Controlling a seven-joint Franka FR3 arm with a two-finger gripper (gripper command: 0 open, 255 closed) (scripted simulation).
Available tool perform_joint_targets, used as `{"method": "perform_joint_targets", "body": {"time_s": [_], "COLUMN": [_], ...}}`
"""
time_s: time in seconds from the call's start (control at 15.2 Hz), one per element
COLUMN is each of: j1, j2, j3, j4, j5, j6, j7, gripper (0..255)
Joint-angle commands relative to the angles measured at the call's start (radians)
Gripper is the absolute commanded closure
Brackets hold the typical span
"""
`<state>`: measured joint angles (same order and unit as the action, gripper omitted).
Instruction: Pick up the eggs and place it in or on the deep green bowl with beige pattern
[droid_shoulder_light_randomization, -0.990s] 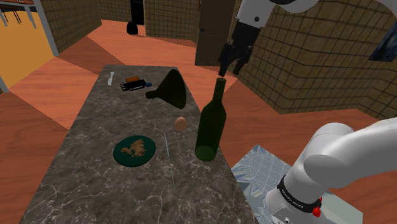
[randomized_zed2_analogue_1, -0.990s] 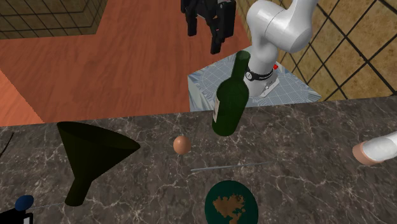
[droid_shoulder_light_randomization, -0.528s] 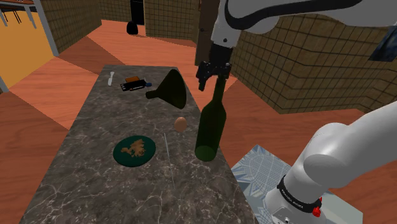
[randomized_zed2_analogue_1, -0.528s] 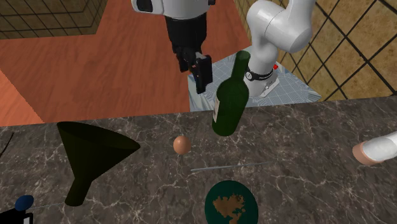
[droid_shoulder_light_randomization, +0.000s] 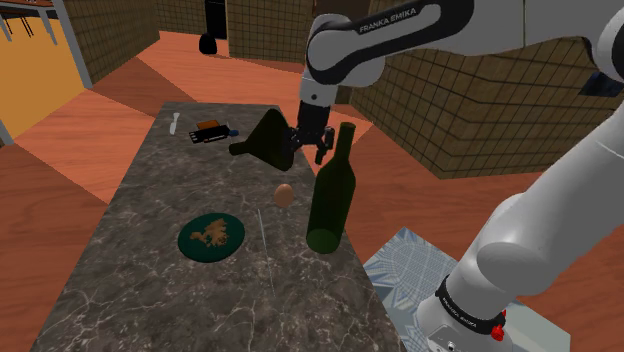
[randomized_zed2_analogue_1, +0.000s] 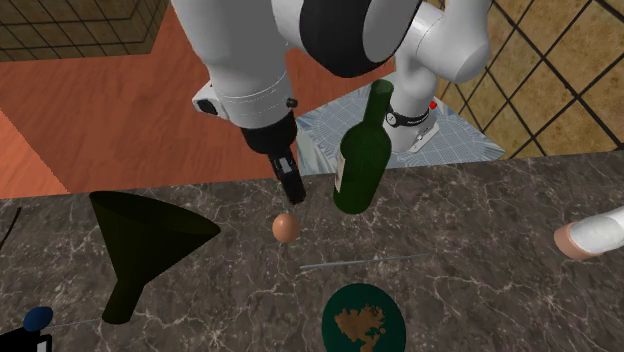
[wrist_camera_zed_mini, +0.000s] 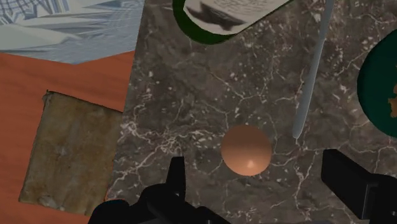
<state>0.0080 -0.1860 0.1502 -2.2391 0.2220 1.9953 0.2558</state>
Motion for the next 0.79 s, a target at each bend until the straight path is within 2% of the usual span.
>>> {"method": "perform_joint_targets", "body": {"time_s": [0.0, 0.26, 0.73], "j1": [0.002, 0.008, 0.019], "j2": [0.083, 0.232, 0.271], "j3": [0.008, 0.016, 0.026], "j4": [0.028, 0.087, 0.035], "j5": [0.009, 0.025, 0.034], "j6": [0.032, 0.079, 0.172], "j7": [0.029, 0.077, 0.074], "gripper": [0, 0, 0]}}
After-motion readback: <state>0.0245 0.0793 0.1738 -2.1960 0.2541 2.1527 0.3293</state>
